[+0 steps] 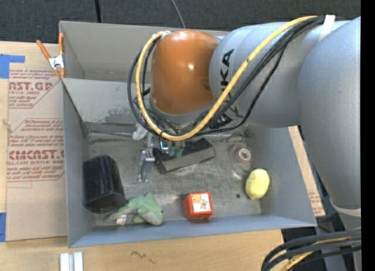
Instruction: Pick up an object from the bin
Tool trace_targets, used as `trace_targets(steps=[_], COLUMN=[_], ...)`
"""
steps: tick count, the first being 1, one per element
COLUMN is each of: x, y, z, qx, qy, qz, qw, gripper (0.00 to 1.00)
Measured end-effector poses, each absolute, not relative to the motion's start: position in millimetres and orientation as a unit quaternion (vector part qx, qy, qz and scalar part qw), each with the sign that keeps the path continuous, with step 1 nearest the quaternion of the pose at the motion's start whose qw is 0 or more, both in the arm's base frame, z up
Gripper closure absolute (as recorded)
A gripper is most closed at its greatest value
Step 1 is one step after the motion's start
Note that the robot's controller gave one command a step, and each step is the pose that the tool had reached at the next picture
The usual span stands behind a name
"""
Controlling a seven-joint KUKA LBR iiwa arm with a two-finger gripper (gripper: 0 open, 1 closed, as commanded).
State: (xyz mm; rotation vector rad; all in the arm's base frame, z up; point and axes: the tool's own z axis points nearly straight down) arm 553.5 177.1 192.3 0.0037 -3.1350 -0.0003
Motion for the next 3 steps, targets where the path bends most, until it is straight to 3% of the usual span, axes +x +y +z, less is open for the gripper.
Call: trace_targets(steps=[1,2,3], x=[555.4,526.5,495.2], y=[176,181,196], z=[197,148,132], qx=[0.000,0.046,0.224], qy=[-1.000,-0.999,-0.975], qz=[-0.001,-0.001,0.000], qw=[-0.001,-0.002,0.000], gripper=[0.00,0.00,0.00])
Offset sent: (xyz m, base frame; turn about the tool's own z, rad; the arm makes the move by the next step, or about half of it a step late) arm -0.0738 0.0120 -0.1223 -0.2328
